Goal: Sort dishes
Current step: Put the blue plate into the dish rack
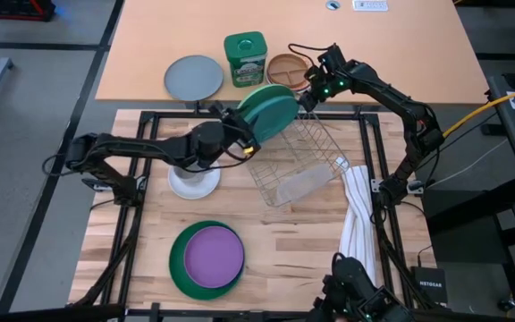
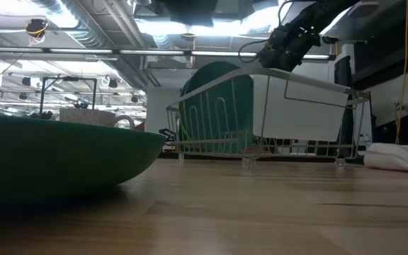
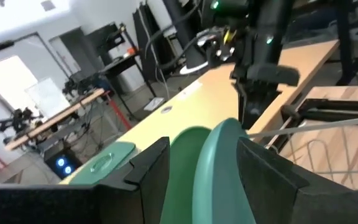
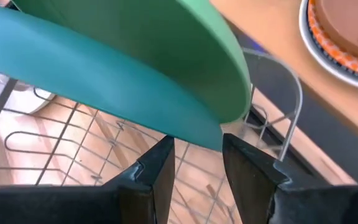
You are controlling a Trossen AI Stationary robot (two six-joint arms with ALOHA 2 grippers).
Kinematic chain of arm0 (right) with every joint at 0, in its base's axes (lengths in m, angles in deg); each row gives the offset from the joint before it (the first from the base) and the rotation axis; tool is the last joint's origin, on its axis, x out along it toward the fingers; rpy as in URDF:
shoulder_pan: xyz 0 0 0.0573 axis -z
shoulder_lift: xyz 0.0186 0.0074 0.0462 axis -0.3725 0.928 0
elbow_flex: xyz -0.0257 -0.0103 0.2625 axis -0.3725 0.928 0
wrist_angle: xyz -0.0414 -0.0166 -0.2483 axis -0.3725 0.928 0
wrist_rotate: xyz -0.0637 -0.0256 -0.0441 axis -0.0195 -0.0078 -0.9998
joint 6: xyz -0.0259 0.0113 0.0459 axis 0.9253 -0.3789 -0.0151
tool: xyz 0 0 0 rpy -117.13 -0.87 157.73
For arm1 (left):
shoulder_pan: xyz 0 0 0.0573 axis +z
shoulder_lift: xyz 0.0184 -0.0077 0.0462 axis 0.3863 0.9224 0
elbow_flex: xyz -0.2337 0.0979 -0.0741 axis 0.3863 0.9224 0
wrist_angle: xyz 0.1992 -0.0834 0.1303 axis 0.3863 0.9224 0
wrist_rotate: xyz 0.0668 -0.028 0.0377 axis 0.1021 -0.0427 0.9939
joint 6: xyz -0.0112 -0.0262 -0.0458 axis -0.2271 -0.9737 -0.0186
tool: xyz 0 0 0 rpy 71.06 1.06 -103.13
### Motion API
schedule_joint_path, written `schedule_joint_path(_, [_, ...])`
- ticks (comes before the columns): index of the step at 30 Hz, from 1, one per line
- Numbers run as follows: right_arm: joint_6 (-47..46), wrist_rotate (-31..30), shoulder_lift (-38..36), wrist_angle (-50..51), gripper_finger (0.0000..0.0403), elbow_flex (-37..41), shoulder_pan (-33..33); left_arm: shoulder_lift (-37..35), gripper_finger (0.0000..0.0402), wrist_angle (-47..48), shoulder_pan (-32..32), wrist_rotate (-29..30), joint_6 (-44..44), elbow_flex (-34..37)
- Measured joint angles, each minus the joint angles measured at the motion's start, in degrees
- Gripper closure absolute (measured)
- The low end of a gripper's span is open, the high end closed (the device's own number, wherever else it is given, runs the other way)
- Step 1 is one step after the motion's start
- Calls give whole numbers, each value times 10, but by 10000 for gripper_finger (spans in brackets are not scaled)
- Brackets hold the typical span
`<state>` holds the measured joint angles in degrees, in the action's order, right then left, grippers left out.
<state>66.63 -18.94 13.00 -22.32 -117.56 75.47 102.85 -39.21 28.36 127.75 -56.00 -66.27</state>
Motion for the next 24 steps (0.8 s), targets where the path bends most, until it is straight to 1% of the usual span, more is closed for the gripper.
schedule_joint_path(6, [1, -12, 0, 41, 265, 0, 0, -23, 229, 29, -38, -1, 12, 0])
schedule_joint_path(11, [1, -49, 0, 55, 265, 0, 0, -28, 229, 69, -71, -1, 9, 0])
schedule_joint_path(15, [1, -61, 0, 64, 265, 0, 0, -28, 229, 113, -93, -1, -19, 0])
schedule_joint_path(20, [2, -62, 0, 92, 265, 0, 0, -30, 229, 160, -117, -1, -48, 0])
schedule_joint_path(24, [18, -63, 0, 135, 265, 0, 0, -38, 229, 223, -138, -9, -107, 0])
